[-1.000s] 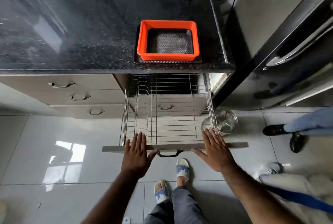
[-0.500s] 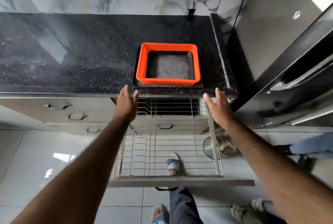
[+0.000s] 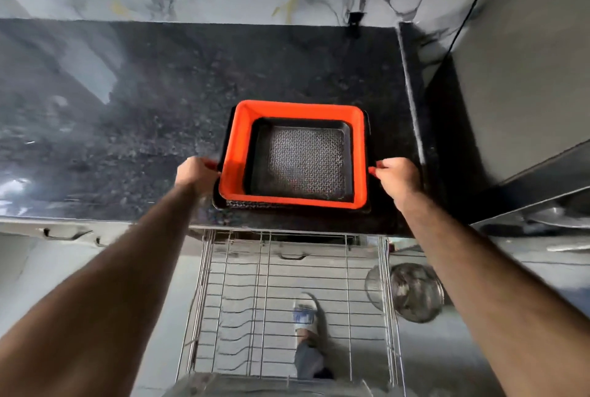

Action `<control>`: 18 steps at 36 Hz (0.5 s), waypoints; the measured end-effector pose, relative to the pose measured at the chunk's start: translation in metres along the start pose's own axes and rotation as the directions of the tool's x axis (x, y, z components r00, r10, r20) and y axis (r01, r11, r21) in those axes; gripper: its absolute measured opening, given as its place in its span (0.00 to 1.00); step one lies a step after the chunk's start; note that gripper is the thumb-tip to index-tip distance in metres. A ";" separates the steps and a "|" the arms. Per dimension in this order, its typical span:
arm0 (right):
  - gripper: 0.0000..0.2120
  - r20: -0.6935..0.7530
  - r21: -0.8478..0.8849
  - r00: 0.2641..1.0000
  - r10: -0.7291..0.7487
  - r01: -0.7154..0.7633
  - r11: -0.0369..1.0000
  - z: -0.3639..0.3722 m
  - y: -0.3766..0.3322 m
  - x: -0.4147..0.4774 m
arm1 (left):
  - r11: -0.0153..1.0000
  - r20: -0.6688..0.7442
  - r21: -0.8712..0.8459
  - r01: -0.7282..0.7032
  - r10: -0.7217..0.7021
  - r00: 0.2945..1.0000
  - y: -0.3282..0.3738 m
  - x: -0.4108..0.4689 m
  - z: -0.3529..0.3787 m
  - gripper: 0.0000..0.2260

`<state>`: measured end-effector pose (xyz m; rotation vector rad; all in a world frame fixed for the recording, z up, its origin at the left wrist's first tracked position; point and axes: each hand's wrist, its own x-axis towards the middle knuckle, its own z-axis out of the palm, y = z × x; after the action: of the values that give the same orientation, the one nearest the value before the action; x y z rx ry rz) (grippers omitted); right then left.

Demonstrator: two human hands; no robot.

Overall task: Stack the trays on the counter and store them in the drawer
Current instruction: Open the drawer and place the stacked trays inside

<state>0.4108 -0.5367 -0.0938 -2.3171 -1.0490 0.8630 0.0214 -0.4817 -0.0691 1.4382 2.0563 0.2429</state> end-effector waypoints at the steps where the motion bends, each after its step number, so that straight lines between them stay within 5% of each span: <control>1: 0.16 -0.002 0.036 1.000 0.021 -0.021 0.999 0.001 0.000 0.000 | 1.000 -0.006 -0.025 0.010 -0.010 1.000 -0.001 0.002 0.001 0.09; 18: 0.18 -0.154 0.211 0.987 0.043 -0.010 0.977 -0.039 0.004 -0.075 | 0.979 -0.045 -0.204 0.005 -0.014 0.999 -0.019 -0.063 -0.027 0.12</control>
<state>0.4016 -0.6036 -0.0424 -2.1858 -0.8203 0.7470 0.0051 -0.5404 -0.0330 1.3083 2.0090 0.4727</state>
